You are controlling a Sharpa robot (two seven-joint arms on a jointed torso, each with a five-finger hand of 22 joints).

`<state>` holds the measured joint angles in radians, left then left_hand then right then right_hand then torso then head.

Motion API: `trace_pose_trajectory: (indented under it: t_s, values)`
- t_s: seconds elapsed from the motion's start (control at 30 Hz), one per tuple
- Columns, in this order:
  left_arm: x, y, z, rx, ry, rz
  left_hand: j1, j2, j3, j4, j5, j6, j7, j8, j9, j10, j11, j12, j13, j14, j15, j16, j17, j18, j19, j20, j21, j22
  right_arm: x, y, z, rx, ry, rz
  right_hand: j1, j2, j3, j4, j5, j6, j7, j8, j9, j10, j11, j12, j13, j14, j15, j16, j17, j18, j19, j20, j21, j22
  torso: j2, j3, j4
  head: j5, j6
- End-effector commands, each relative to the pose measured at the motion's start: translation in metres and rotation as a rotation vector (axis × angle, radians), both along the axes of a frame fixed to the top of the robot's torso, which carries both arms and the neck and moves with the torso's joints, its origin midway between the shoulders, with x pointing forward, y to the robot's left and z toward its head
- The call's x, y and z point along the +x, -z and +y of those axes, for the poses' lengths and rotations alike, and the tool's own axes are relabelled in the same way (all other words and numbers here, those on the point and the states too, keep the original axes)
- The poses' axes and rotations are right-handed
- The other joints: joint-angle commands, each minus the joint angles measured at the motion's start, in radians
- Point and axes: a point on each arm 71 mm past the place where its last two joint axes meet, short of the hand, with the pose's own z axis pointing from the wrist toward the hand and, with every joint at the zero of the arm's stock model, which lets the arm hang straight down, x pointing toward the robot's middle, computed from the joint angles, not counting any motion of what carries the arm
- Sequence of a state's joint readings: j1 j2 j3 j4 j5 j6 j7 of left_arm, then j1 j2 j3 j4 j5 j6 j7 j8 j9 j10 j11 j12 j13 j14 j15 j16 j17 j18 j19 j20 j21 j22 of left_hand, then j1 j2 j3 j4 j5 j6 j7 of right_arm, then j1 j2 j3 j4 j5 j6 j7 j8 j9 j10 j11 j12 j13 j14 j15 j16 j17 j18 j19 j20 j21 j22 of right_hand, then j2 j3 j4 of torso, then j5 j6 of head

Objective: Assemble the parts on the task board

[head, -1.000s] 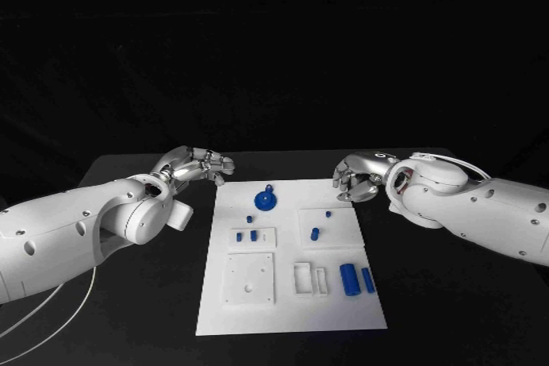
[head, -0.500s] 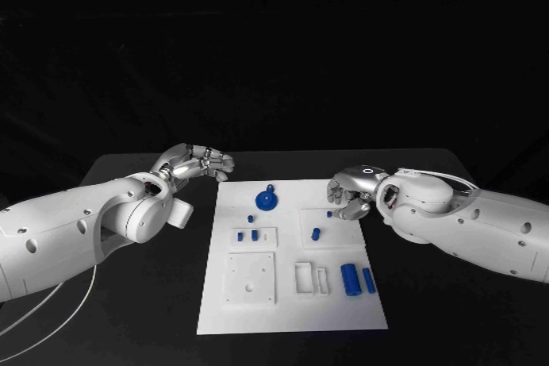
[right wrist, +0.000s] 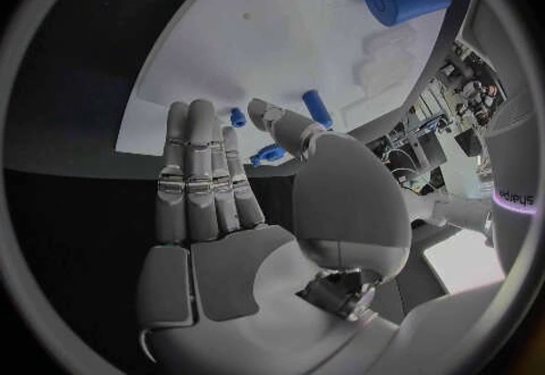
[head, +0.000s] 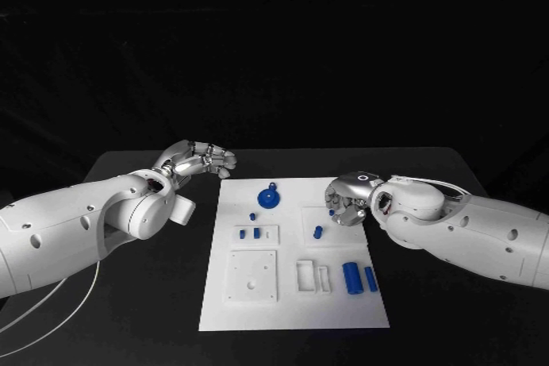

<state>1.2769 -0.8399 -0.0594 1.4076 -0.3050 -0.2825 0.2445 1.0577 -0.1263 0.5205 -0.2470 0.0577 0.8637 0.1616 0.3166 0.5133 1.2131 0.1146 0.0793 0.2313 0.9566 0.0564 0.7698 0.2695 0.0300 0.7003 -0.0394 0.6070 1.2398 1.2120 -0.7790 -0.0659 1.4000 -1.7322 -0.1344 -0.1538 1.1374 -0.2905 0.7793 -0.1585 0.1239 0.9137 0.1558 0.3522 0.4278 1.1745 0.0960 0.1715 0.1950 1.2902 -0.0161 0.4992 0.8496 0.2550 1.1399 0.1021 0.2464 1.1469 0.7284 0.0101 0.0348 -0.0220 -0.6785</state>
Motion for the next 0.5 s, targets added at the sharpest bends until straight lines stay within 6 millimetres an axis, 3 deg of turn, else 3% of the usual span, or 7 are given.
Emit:
trace_pose_trajectory:
  t_s: [0.03,0.2,0.5]
  values:
    - [0.000,-0.001,-0.001,-0.016,0.014,-0.009,-0.008,0.006,-0.008,0.001,0.001,-0.004,-0.001,0.000,-0.001,-0.007,-0.003,-0.004,0.001,0.002,0.008,-0.004,0.001,-0.004,-0.005,0.003,-0.004,0.001,0.001,0.002,0.002,-0.020,-0.008,-0.011,0.016,0.002,0.015,0.001,-0.010,0.011,-0.003,-0.005,-0.001,0.008,-0.001,-0.008,0.003,0.009,0.001,-0.001,0.002,0.007,0.012,-0.001,0.004,0.003,0.000,0.0000,0.0003,0.000,-0.003]
    - [0.000,-0.001,-0.001,-0.015,0.012,-0.007,-0.008,0.007,-0.007,0.002,0.001,-0.004,-0.001,0.000,0.000,-0.007,-0.003,-0.004,0.001,0.003,0.008,-0.005,0.002,-0.004,-0.004,0.003,-0.005,0.001,-0.001,0.008,0.007,-0.022,-0.025,0.006,0.035,0.020,0.043,-0.002,-0.051,0.035,-0.012,0.005,0.003,0.036,-0.011,-0.008,0.018,0.031,-0.009,0.020,0.009,0.007,0.032,-0.011,0.022,0.019,0.000,-0.0003,0.0005,0.000,-0.004]
    - [0.001,-0.001,-0.001,-0.016,0.014,0.000,-0.008,0.007,-0.008,0.003,0.001,-0.005,-0.001,0.000,-0.001,-0.008,-0.002,-0.004,0.001,0.004,0.008,-0.007,0.003,-0.004,-0.004,0.004,-0.005,0.001,-0.004,0.017,0.012,-0.039,-0.041,0.029,0.036,0.045,0.059,-0.029,-0.064,0.068,-0.026,0.015,0.008,0.076,-0.028,-0.007,0.053,0.050,-0.026,0.077,0.024,0.007,0.058,-0.028,0.060,0.058,0.000,0.0007,-0.0003,0.004,-0.010]
